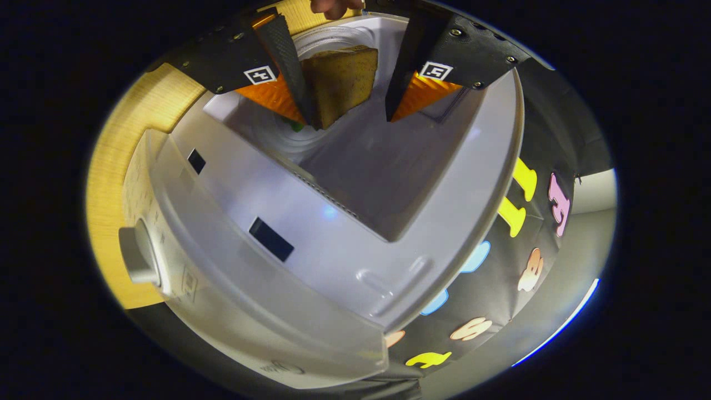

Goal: Open the microwave, put the food inside, and close the microwave door.

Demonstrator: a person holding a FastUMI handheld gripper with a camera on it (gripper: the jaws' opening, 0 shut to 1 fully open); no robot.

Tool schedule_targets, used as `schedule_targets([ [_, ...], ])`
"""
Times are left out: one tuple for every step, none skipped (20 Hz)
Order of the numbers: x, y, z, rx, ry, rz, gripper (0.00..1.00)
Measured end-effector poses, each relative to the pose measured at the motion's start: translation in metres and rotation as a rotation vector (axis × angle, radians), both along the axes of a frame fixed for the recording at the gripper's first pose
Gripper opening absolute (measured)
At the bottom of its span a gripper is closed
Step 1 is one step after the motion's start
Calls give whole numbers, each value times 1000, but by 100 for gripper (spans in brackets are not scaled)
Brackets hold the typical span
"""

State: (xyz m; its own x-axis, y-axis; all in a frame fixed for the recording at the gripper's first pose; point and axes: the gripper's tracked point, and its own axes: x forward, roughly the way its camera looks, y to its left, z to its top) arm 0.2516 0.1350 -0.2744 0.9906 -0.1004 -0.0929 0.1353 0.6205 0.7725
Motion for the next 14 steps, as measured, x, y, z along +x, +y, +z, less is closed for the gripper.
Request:
schedule_targets([
  [-5,1,5,-19,-4,10,78],
  [-13,3,8,-41,-7,25,78],
  [-21,6,10,-61,-5,47,78],
  [-30,8,8,-79,9,63,78],
  [-39,11,9,-93,12,85,78],
  [-50,13,10,-114,20,102,78],
  [-60,15,11,-150,26,116,78],
  [-71,15,11,-198,30,125,78],
  [-81,14,13,-246,28,133,78],
  [-93,14,16,-292,28,144,78],
  [-103,13,18,-337,23,153,78],
  [-113,12,22,-381,24,158,78],
  [-123,10,26,-429,22,158,78],
  [-132,6,30,-479,25,152,78],
])
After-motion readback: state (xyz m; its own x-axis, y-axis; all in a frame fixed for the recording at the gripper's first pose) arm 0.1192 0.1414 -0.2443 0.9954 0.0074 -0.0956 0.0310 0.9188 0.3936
